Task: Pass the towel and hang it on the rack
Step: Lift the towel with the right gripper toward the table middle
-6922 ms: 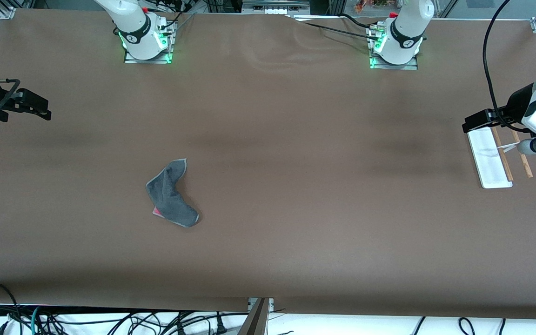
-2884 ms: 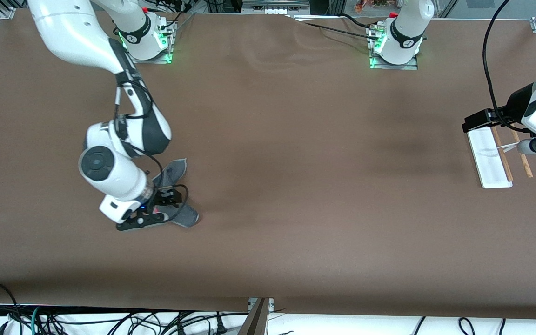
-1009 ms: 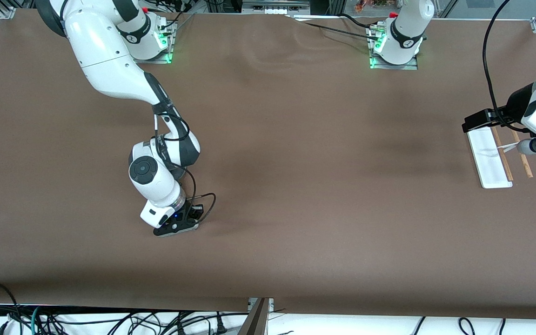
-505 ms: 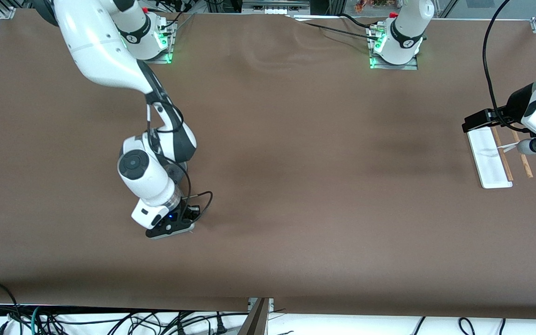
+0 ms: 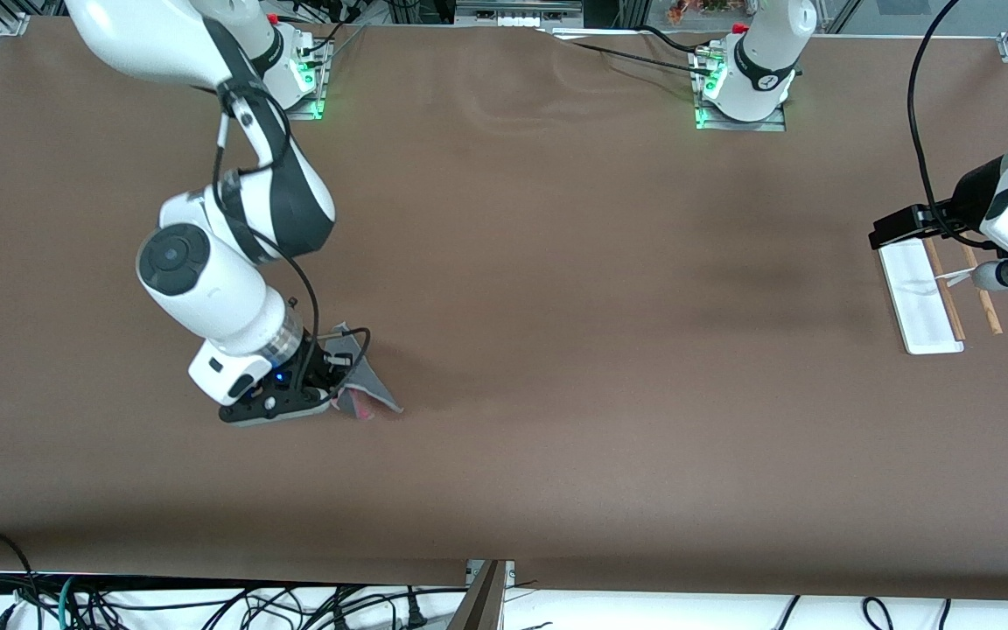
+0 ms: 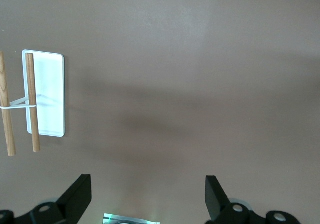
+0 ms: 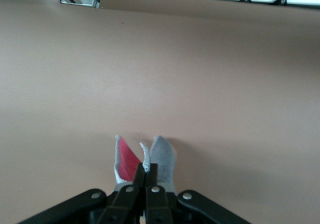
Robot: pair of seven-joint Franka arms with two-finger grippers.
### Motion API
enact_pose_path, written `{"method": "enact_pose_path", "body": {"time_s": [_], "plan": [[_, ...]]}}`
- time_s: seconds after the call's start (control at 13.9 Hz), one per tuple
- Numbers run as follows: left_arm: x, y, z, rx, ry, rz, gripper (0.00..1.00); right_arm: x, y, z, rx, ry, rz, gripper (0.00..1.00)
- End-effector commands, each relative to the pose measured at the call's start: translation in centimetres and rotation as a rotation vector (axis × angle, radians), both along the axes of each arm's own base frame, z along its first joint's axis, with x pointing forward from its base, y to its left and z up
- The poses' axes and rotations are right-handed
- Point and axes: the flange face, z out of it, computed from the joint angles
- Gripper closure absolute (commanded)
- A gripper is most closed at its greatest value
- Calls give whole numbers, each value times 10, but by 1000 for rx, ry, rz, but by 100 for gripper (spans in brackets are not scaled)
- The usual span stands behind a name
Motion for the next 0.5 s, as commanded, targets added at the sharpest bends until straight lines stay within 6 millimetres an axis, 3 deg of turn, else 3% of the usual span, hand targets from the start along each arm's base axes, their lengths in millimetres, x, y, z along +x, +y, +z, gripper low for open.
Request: {"method": "enact_pose_path", "body": {"time_s": [0.0, 0.29, 0.43], "plan": [[-8, 0, 5, -17, 0, -14, 0, -25, 20, 42, 54, 37, -109, 100], [-8, 1, 5, -17, 0, -12, 0, -48, 58, 78, 129, 66, -247, 100], [-8, 1, 5, -17, 0, -12, 0, -67, 91, 83, 157, 100, -306, 100]]}}
